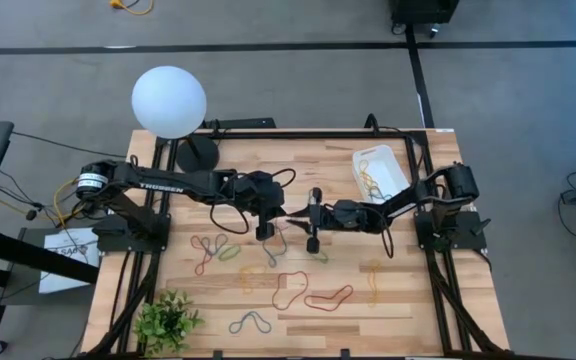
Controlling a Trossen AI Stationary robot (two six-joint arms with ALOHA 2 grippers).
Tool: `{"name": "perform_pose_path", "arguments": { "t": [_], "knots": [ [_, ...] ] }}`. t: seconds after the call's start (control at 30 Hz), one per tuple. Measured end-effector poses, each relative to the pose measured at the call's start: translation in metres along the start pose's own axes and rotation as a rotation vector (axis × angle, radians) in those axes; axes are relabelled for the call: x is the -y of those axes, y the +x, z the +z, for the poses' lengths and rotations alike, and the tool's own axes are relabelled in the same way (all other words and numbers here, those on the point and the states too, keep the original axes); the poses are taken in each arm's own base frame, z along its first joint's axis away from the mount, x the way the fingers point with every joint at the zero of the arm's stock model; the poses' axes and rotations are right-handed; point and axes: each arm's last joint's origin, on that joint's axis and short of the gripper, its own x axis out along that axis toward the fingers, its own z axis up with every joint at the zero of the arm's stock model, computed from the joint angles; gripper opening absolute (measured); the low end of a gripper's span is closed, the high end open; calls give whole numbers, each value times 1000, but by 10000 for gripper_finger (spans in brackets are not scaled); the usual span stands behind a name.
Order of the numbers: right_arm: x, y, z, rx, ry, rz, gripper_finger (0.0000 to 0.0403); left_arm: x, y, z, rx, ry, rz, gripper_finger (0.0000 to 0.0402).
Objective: Pick and place items into bin
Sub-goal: Put the red rubber band into the white bin
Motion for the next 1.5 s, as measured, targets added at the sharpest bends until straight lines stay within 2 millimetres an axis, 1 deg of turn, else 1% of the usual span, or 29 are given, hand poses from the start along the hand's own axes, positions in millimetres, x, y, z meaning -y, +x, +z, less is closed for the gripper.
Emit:
{"name": "perform_pose_path", "arguments": {
  "t": [0.17, 0.47, 0.57, 0.77, 0.9, 0.97, 1.0, 1.13, 1.27, 1.4, 1.5],
  "knots": [
    [0, 0, 0, 0, -5, 0, 6, 0, 0, 0, -2, 0, 1, 0],
    [0, 0, 0, 0, -25, -1, 3, 0, -1, -7, -69, 3, 31, 5],
    [0, 0, 0, -1, -26, -1, 1, 1, -1, -9, -81, 11, 107, 22],
    [0, 0, 0, -2, -25, -10, 1, 0, -1, -8, -68, 31, 252, 73],
    [2, -1, 0, -17, -32, -133, 1, -2, -2, -8, -56, 0, 339, 95],
    [2, -6, 7, -21, -46, -209, 1, -3, -2, -8, -50, -16, 373, 98],
    [3, -7, 14, -12, -53, -239, 1, -3, -2, -8, -48, -17, 384, 97],
    [5, -25, 46, -11, -90, -377, 0, -4, -3, -8, -45, -12, 412, 92],
    [15, -52, 75, -21, -82, -510, 0, -5, -3, -9, -53, -9, 435, 84],
    [30, -84, 93, -99, -90, -582, 0, -5, -3, -11, -74, -5, 439, 80],
    [43, -109, 94, -178, -16, -632, 0, -5, -3, -11, -80, -4, 439, 76]
  ]
}}
